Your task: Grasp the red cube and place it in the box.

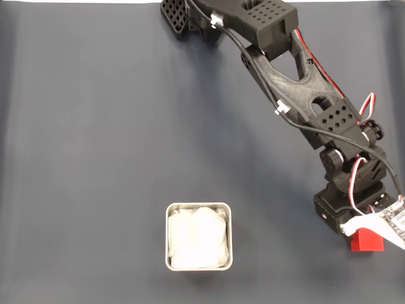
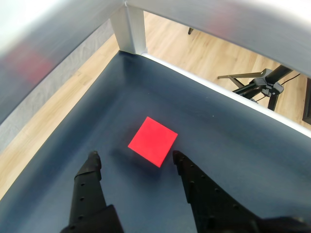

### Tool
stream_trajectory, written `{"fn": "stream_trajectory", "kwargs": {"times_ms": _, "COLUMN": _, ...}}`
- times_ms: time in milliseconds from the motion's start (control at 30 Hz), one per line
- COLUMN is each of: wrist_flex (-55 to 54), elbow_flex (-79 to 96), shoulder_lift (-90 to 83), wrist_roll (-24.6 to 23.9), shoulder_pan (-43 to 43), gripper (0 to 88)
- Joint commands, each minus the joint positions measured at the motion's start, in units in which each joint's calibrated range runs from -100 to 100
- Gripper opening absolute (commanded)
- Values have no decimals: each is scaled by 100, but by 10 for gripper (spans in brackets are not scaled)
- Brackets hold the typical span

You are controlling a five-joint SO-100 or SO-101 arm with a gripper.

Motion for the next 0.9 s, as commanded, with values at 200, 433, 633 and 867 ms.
{"fn": "stream_trajectory", "kwargs": {"times_ms": 200, "wrist_flex": -98, "elbow_flex": -706, "shoulder_lift": 209, "wrist_roll": 39, "shoulder_pan": -51, "gripper": 352}}
{"fn": "stream_trajectory", "kwargs": {"times_ms": 433, "wrist_flex": -196, "elbow_flex": -934, "shoulder_lift": 391, "wrist_roll": 24, "shoulder_pan": -72, "gripper": 355}}
{"fn": "stream_trajectory", "kwargs": {"times_ms": 633, "wrist_flex": -343, "elbow_flex": -1034, "shoulder_lift": 478, "wrist_roll": 0, "shoulder_pan": -136, "gripper": 355}}
{"fn": "stream_trajectory", "kwargs": {"times_ms": 867, "wrist_flex": -409, "elbow_flex": -1080, "shoulder_lift": 530, "wrist_roll": 0, "shoulder_pan": -193, "gripper": 356}}
